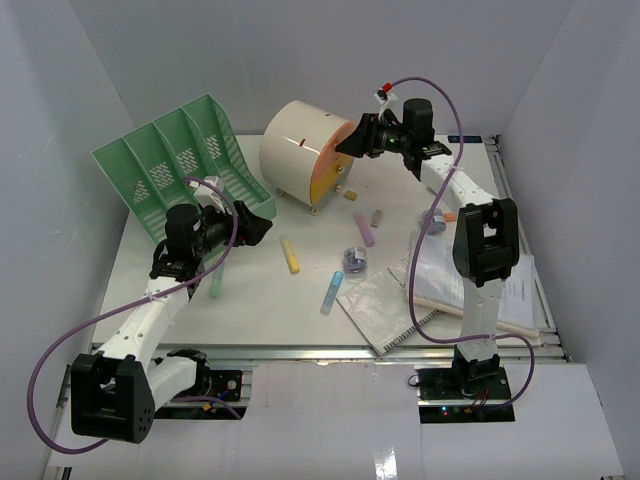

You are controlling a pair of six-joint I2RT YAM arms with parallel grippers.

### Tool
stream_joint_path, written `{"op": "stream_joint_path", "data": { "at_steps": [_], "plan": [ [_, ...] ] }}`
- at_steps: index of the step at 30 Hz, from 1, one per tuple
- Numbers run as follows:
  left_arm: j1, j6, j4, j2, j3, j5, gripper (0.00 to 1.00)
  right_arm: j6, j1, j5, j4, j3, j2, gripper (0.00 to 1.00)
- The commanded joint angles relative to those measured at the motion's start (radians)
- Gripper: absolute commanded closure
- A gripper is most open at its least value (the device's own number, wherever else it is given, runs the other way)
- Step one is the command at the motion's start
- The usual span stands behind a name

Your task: Organize the desk

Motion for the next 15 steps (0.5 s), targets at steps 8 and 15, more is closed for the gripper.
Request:
{"op": "stream_joint_path", "data": {
  "at_steps": [8, 15],
  "plan": [
    [0.001, 0.011, 0.002, 0.000, 0.038, 0.021, 0.02, 0.034, 0.013, -0.005, 0.057, 0.064, 0.038, 0.51],
    [0.001, 0.010, 0.002, 0.001, 0.038, 0.025, 0.02, 0.039, 0.013, -0.006, 0.062, 0.059, 0.039, 0.62]
  ]
}}
